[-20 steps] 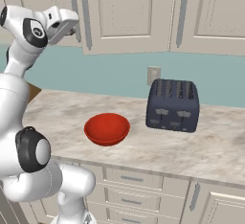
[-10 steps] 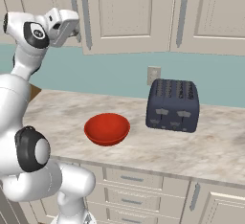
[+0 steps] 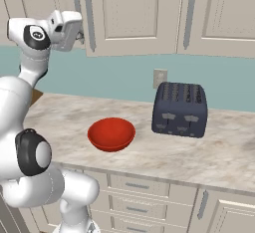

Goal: Open the cabinet. Pick the pear and mango from the cabinet and place them into the bowl. Then close the cabinet.

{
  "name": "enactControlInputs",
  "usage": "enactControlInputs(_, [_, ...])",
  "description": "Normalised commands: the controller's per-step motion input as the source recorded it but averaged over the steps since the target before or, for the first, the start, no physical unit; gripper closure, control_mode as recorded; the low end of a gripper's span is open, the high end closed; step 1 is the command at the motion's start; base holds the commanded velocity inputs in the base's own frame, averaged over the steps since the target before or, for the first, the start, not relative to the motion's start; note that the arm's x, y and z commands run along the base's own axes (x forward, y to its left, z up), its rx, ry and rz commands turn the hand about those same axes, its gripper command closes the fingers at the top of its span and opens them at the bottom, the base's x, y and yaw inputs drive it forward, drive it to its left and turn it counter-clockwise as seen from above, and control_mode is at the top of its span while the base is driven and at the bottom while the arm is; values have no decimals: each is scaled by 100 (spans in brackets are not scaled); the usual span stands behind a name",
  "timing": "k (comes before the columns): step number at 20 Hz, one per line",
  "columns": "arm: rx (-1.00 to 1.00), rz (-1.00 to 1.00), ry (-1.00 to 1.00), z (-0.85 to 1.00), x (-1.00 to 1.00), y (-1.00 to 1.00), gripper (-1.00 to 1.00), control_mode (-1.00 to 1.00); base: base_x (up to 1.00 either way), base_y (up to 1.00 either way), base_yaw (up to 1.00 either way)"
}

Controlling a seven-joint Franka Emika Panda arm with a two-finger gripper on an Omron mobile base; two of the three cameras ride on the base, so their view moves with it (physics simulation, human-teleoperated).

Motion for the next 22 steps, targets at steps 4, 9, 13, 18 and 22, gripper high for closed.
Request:
enactControlInputs(4, [-10, -10, 0, 0, 0, -41, 100, -100, 0, 0, 0])
enactControlInputs(9, [-11, -10, 0, 1, -4, -43, 100, -100, 0, 0, 0])
enactControlInputs(13, [-12, -13, 0, 1, -52, -57, 100, -100, 0, 0, 0])
enactControlInputs(18, [-12, -11, 0, 3, -57, -65, 100, -100, 0, 0, 0])
enactControlInputs(22, [-11, -9, 0, 8, -39, -71, 100, -100, 0, 0, 0])
